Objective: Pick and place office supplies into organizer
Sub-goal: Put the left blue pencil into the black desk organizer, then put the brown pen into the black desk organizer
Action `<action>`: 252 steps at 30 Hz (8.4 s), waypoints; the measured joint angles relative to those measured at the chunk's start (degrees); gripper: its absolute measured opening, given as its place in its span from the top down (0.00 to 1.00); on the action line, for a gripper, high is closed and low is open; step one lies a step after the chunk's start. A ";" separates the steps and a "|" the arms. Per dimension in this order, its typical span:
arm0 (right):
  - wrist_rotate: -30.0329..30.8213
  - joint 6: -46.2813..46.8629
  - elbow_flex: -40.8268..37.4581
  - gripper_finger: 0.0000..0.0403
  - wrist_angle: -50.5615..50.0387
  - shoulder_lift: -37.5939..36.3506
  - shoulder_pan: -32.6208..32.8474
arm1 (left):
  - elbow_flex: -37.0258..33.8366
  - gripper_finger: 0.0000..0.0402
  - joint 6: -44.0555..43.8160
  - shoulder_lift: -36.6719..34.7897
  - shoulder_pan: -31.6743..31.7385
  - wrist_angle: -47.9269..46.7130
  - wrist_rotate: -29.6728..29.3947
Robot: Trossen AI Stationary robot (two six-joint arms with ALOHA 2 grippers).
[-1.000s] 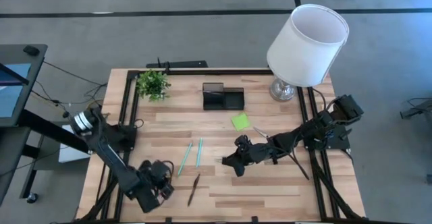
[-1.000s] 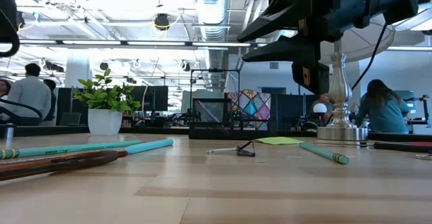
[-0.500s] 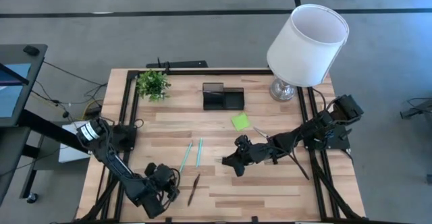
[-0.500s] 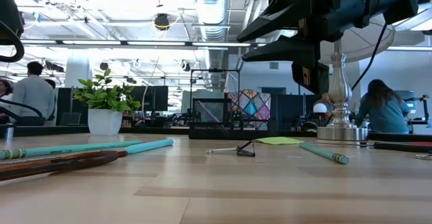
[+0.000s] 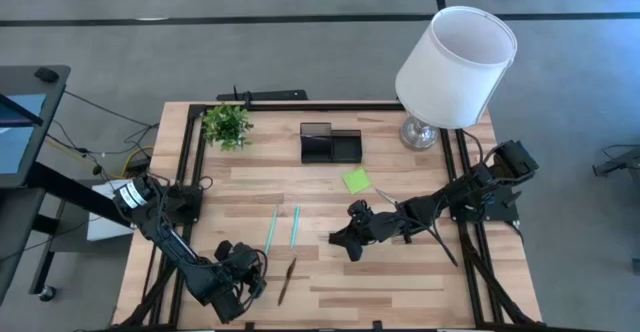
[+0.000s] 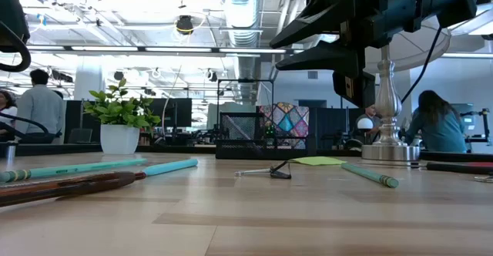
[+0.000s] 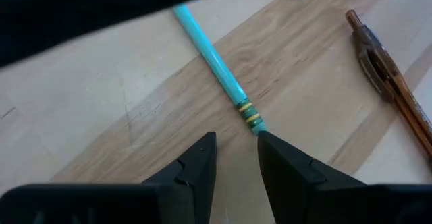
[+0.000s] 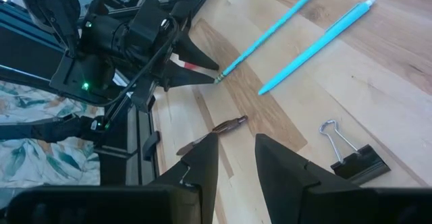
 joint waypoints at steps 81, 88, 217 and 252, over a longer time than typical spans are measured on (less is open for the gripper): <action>-0.04 -6.48 0.00 0.77 -8.68 0.00 3.89 | 7.78 0.99 -9.59 1.65 10.62 -14.13 17.43; -0.07 -6.04 0.00 0.77 -8.64 0.00 3.89 | 13.95 0.99 -9.04 1.79 12.15 -24.42 13.47; 15.45 15.05 0.04 0.77 -7.47 -0.31 17.35 | 56.52 0.76 93.01 2.03 83.23 -32.37 42.64; 2.83 5.96 0.00 0.77 -5.96 -0.33 12.53 | 50.65 0.80 -3.25 8.61 7.06 -47.09 1.72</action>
